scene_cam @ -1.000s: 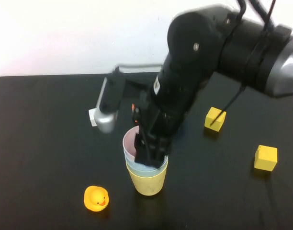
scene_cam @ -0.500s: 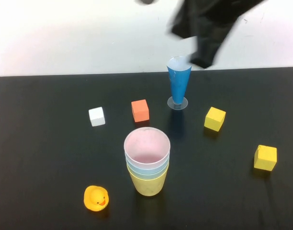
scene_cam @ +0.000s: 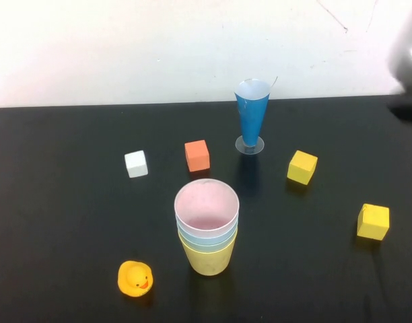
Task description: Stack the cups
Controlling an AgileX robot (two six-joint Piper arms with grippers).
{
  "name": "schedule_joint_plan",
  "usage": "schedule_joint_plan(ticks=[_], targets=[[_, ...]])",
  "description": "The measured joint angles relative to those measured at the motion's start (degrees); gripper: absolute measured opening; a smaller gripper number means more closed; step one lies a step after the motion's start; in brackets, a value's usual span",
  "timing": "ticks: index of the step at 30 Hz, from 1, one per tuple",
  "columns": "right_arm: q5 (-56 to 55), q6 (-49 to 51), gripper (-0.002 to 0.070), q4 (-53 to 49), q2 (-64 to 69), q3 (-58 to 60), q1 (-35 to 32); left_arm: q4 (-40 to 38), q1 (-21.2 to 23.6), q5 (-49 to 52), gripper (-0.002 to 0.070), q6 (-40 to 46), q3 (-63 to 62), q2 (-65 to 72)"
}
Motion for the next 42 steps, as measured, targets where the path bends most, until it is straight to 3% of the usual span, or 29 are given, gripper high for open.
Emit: schedule_joint_plan(ticks=[9, 17, 25, 37, 42], targets=[[-16.13, 4.86, 0.0006, -0.44, -22.34, 32.88, 0.00, -2.72, 0.00, -5.52, 0.0006, 0.00, 4.01, 0.00], [-19.57, 5.50, 0.0006, 6.77, -38.93, 51.64, 0.00, -5.14, 0.00, -5.86, 0.0006, 0.14, 4.14, 0.00], [-19.68, 5.50, 0.0000, 9.27, -45.14, 58.58, 0.00, -5.55, 0.00, -5.86, 0.0006, 0.14, 4.14, 0.00], [-19.78, 5.58, -0.0001, 9.57, -45.36, 59.14, 0.00, -4.20, 0.00, -6.44, 0.0006, 0.14, 5.63, 0.00], [-19.87, 5.58, -0.0001, 9.57, -45.36, 59.14, 0.00, -4.13, 4.92, -6.65, 0.0006, 0.26, 9.93, 0.00]])
